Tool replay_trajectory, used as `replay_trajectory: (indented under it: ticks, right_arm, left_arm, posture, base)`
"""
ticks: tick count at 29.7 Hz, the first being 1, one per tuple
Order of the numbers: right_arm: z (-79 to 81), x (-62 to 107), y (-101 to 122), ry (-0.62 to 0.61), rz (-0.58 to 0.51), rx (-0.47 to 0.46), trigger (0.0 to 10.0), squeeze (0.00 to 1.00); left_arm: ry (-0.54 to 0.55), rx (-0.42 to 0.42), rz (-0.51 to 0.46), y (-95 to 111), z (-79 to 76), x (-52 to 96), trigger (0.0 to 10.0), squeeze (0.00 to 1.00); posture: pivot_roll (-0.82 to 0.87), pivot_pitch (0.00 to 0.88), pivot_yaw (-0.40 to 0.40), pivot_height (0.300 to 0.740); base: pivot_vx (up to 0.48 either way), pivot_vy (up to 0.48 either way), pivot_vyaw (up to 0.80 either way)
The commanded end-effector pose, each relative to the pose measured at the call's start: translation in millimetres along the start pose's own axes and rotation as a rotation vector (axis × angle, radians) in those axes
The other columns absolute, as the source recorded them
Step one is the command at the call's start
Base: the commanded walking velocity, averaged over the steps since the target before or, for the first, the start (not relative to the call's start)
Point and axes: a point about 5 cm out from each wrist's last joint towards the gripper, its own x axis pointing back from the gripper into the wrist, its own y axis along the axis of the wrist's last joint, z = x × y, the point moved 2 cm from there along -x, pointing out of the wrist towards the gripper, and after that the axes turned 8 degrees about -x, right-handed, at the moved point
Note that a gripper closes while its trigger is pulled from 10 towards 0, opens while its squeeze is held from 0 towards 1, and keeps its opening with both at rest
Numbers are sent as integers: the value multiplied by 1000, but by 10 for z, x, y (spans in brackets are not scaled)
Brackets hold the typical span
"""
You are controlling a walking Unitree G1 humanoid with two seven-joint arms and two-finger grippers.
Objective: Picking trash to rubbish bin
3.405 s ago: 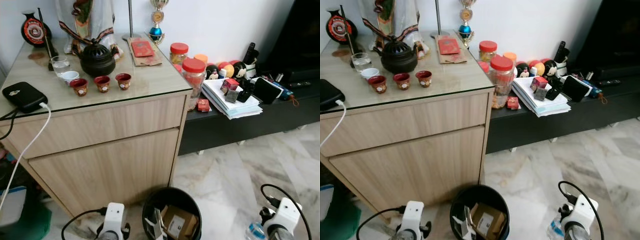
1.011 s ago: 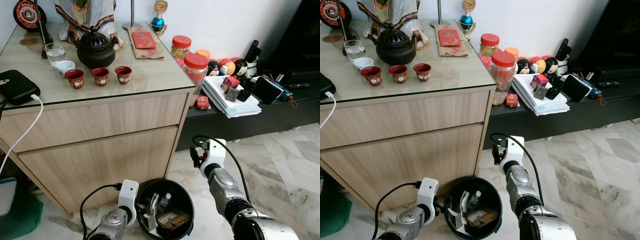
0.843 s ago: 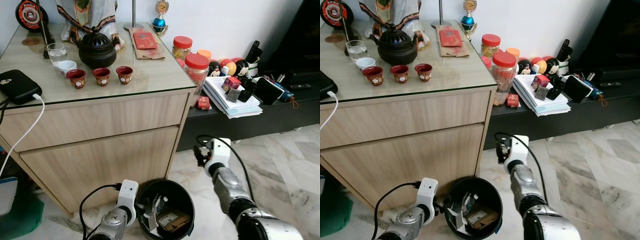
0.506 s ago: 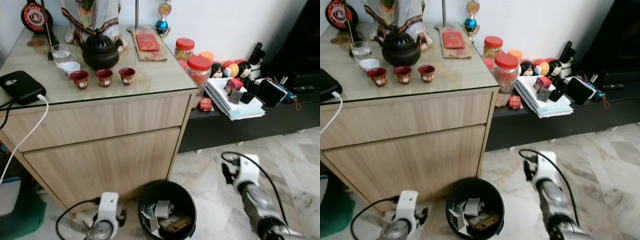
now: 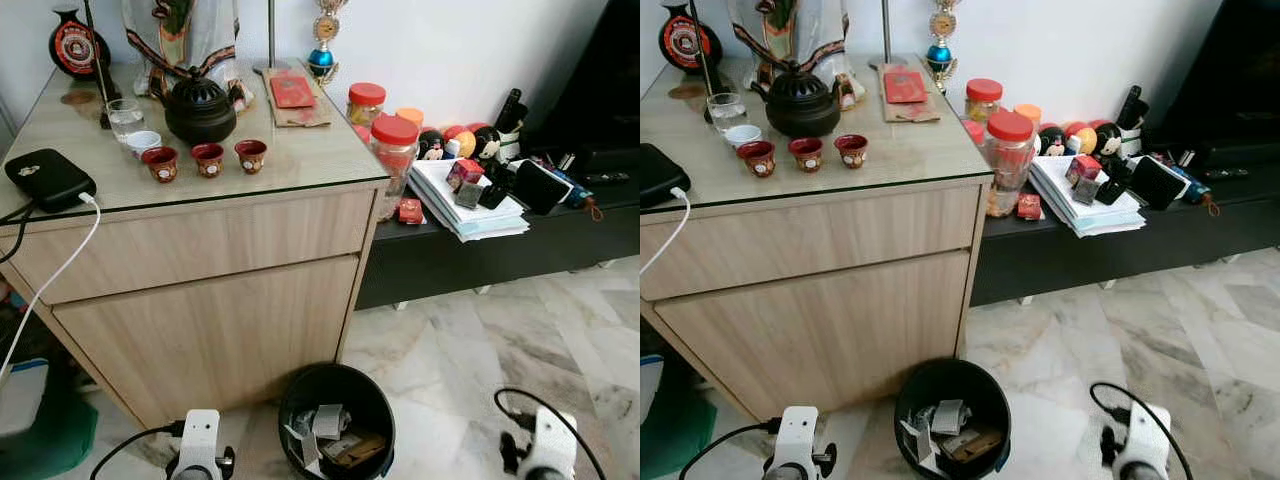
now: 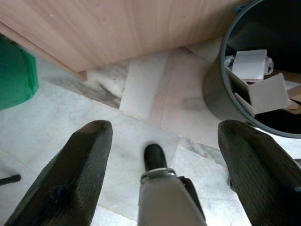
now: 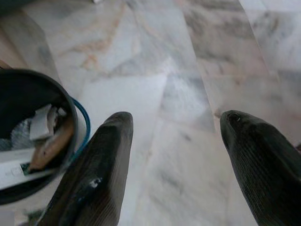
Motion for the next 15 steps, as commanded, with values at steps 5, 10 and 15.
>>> replay_trajectory:
  ticks: [5, 10, 15]
  right_arm:
    - [-42, 3, -4, -35, -2, -54, 10000, 0]
    - [-45, -10, 65, -37, -22, -74, 10000, 0]
    - [-33, -16, 91, -39, -30, -79, 10000, 0]
  left_arm:
    - [0, -31, 32, -49, -51, 9, 10000, 0]
    - [3, -29, 33, -43, -48, 7, 10000, 0]
    - [8, -30, 34, -37, -30, 3, 10000, 0]
  posture:
    - [-122, 22, -111, 740]
    - [-125, 26, -111, 740]
    - [-122, 28, -110, 740]
  base:
    - [0, 0, 0]
    - [0, 0, 0]
    - [0, 0, 0]
